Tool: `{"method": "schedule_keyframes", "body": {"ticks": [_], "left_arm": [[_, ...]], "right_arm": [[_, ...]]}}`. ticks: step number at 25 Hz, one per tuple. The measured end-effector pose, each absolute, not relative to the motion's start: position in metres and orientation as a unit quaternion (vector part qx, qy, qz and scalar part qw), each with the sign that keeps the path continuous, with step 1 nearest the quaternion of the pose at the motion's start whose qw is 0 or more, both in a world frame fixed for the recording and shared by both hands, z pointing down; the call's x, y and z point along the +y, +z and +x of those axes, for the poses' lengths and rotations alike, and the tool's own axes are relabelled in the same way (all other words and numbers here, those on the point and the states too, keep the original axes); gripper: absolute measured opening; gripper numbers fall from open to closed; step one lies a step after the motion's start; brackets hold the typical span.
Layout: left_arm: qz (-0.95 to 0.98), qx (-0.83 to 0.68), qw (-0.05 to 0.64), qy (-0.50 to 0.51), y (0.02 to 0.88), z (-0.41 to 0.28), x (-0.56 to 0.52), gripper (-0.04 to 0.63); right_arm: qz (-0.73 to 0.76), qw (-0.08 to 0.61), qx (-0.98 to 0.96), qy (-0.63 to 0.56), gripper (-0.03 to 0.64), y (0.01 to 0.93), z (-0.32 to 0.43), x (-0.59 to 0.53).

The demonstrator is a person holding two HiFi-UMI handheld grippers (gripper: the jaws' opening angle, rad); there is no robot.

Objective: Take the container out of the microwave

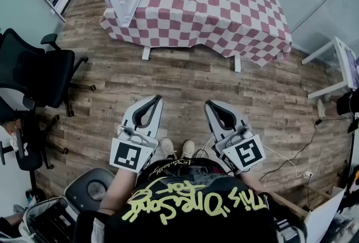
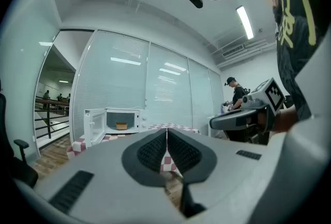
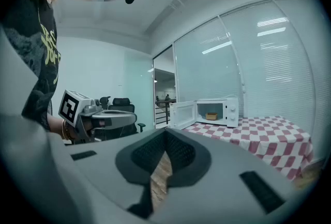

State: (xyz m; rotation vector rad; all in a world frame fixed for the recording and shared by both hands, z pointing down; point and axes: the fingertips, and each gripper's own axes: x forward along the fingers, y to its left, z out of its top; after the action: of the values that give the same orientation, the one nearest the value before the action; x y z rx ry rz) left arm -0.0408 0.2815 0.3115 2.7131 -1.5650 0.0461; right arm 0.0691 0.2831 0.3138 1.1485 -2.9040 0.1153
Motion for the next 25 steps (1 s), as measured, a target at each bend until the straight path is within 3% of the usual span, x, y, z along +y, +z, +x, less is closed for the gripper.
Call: {"method": "schedule_keyframes", "body": {"ticks": [12,25], "left_arm": [[0.869,-0.495,0.006,0.002,0.309,-0.046,0.289,0.012],[0.87,-0.492,0.009,0.005,0.312,-0.066,0.293,0.012]], "right_arm": [[0.373,0.014,-0.927,0.034,0.009,0.317,0.06,0.293],[0.401,-0.024,-0.914,0.054,0.011,0.31,0.05,0.291]]}}
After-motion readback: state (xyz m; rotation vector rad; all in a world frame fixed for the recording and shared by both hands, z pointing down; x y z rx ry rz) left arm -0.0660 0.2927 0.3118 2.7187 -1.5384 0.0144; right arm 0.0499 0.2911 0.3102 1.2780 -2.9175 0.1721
